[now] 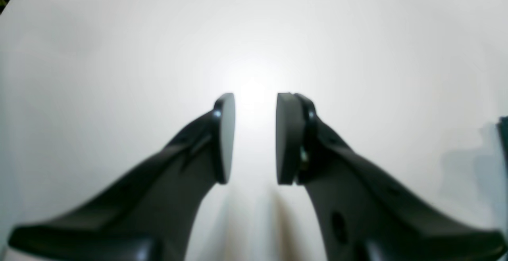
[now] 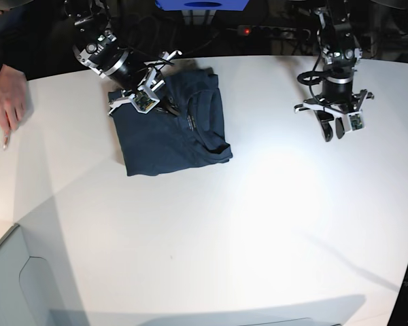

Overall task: Fold the T-shirt properly
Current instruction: 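Lower the left gripper onto the folded shirt's collar edge and grasp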

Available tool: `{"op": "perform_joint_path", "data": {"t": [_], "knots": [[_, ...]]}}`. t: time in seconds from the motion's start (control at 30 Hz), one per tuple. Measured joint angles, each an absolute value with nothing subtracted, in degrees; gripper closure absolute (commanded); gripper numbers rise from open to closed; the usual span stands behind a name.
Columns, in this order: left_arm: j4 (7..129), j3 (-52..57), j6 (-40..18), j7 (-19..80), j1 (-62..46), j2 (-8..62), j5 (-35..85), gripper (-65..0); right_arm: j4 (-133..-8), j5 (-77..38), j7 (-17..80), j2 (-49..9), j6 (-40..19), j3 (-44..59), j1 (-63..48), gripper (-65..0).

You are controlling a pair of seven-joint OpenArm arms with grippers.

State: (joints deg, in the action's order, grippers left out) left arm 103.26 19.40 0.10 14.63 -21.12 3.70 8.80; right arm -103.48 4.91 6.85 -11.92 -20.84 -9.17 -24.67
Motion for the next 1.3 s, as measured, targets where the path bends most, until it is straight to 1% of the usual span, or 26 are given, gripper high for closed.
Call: {"op": "perform_joint_path", "data": {"t": [0.1,0.13,0.2,0.33,0.4,0.6,0.77,1.0,1.17,1.3], "knots": [[107.68,16.49,0.23,14.92,-22.28,2.35,8.80,-17.8,-103.55,4.89,6.90,-11.77,-20.88,-7.86,-24.99,-0.1],[109.10,14.81,-0.25,14.81,-22.39,1.96,8.91,-19.4,-103.57,4.91,6.96,-11.73,-20.86,-7.14,-24.97,-0.1],[110.93,11.22,0.14,13.74,-22.22,1.02,8.84,-25.4,-103.61,4.91,6.98,-11.77,-20.80,-6.87,-24.95,-0.1],[110.52,4.05,0.01,14.59,-21.15,-1.10,8.86,-38.5,-103.63,4.91,7.07,-11.77,-20.86,-7.14,-24.99,-0.1],[108.77,1.08,-0.23,14.33,-20.21,-1.08,8.82,-40.9,-103.63,4.89,7.05,-11.77,-20.82,-7.14,-24.99,-0.1],[101.27,-2.42,0.21,14.09,-18.37,-1.19,8.75,-40.9,-103.66,4.89,7.07,-12.03,-20.84,-7.14,-25.91,-0.2],[97.34,-2.46,0.21,13.74,-15.20,-3.57,8.80,-40.9,-103.66,4.89,7.22,-12.03,-20.82,-7.14,-25.78,-0.3],[92.12,-2.63,0.34,13.91,-11.25,-4.93,8.82,-40.2,-103.61,4.91,7.27,-12.05,-20.84,-7.14,-25.93,-0.3],[90.15,-2.52,0.21,13.93,-10.98,-5.63,8.84,-30.6,-103.61,4.91,7.27,-12.08,-20.84,-7.14,-25.93,-0.3],[88.99,-2.61,0.21,13.76,-10.44,-5.37,14.46,-20.7,-103.61,4.91,7.27,-12.08,-20.84,-7.14,-26.06,-0.3]]}}
